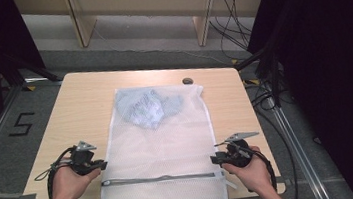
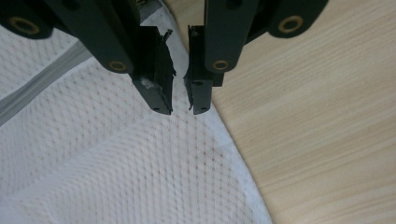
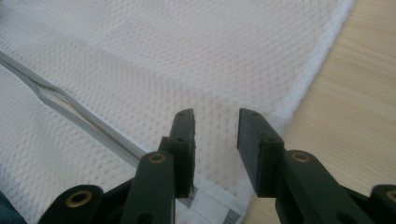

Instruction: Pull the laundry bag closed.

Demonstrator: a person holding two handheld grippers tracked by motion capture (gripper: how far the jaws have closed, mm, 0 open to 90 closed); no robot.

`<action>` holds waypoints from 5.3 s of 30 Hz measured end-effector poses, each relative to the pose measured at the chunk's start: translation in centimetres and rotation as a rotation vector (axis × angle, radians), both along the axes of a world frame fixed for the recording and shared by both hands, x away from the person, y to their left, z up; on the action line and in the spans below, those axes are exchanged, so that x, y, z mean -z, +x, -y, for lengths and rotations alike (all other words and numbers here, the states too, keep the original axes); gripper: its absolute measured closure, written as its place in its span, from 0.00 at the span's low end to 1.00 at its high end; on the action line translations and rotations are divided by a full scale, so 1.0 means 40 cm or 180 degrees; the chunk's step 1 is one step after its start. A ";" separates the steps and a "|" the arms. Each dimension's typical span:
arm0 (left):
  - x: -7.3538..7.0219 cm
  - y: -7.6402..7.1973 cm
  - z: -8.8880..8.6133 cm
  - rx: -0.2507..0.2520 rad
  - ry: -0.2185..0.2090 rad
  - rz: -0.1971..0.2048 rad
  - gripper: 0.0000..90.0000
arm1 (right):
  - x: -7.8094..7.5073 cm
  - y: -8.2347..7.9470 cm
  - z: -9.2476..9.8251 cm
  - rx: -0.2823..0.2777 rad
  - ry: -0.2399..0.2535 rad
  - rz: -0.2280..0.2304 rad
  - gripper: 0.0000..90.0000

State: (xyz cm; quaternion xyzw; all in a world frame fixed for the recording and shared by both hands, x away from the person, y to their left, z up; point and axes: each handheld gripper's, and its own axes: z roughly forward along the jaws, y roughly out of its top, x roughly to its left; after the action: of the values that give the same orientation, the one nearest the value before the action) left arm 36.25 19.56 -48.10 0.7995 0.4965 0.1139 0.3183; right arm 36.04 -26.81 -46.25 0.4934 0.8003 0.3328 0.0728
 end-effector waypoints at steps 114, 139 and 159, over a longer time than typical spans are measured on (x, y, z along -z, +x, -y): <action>0.026 0.002 0.008 0.0040 0.0094 -0.0852 1.00 | 0.053 0.005 -0.667 -0.1644 0.0045 -0.0283 0.84; 0.026 0.002 0.003 0.0059 0.0096 -0.0877 1.00 | 0.081 0.012 -0.732 -0.1632 0.0152 -0.0382 0.83; 0.026 0.004 -0.002 0.0081 0.0107 -0.0905 1.00 | 0.091 0.016 -0.755 -0.1622 0.0238 -0.0526 0.89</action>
State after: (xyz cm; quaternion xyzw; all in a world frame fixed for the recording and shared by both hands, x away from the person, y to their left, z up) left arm 36.41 19.66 -49.12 0.8190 0.5245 0.0039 0.2327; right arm 36.66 3.39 -49.88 0.3039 0.8891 0.3283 -0.0971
